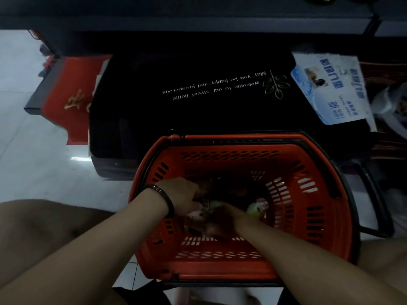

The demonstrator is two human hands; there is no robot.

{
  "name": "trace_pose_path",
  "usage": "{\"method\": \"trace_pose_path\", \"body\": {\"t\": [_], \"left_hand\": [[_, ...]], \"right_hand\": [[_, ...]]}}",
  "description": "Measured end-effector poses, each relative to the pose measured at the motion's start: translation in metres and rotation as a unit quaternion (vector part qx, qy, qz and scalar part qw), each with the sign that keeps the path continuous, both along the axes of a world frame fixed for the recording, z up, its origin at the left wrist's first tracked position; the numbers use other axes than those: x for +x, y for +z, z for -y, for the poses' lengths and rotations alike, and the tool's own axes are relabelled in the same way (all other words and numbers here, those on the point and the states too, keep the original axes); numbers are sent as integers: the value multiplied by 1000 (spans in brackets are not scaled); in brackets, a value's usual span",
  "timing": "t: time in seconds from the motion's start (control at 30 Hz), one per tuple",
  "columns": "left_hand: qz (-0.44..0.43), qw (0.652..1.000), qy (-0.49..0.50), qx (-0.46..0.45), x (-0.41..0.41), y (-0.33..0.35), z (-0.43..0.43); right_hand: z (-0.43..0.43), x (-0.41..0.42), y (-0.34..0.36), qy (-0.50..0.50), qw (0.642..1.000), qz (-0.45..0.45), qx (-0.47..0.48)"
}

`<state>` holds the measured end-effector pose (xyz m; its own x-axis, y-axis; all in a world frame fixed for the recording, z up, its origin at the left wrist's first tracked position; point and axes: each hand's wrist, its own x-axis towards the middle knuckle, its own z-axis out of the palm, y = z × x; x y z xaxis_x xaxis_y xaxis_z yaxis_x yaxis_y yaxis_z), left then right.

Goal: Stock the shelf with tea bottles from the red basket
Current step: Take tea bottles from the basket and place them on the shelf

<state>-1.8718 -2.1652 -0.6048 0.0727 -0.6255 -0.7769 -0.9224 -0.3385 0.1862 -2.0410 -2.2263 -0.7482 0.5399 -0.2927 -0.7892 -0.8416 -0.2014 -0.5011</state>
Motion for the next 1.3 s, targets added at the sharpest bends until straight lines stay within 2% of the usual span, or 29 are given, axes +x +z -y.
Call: {"method": "trace_pose_path", "body": {"t": [0.1, 0.2, 0.27, 0.37, 0.43, 0.5, 0.6, 0.67, 0.73, 0.8, 0.87, 0.97, 1.07, 1.13, 1.23, 1.3], "left_hand": [[0, 1000, 11, 17, 4, -2, -5], [5, 999, -5, 49, 8, -9, -12], [6, 997, 13, 80, 8, -11, -18], [-47, 986, 131, 92, 0, -2, -22], [-117, 969, 213, 39, -10, 1, -22], [-194, 936, 288, -51, -25, -2, -26], [-333, 820, 438, -158, -40, -15, -25], [-361, 790, 457, -190, -43, -16, -21], [-342, 793, 457, -212, -43, -17, -17], [-315, 797, 462, -230, -42, -24, -14], [-290, 798, 469, -244, -39, -28, -12], [-265, 803, 464, -262, -37, -26, -7], [-245, 795, 481, -277, -35, -29, 0], [-234, 795, 484, -280, -34, -32, 5], [-226, 800, 478, -284, -31, -33, 12], [-222, 808, 467, -283, -29, -32, 17]], "right_hand": [[-4, -15, 20, 0, 999, 37, -9], [-4, -30, 42, -60, 990, 123, 45], [0, -35, 61, -102, 985, 112, 76], [10, -46, 75, -152, 978, 129, 62], [11, -54, 85, -152, 974, 166, 10], [6, -59, 92, -146, 969, 196, -17], [0, -63, 99, -147, 961, 230, -46], [3, -64, 104, -133, 963, 230, -54], [11, -64, 106, -143, 966, 214, -29], [25, -66, 98, -218, 956, 191, -40], [42, -70, 77, -310, 934, 152, -92], [63, -85, 19, -421, 899, 65, -99], [78, -92, -35, -413, 909, -23, -45], [74, -81, -29, -350, 935, -62, -2], [71, -66, -42, -251, 961, -116, -20], [74, -62, -58, -217, 962, -160, -47]]}}
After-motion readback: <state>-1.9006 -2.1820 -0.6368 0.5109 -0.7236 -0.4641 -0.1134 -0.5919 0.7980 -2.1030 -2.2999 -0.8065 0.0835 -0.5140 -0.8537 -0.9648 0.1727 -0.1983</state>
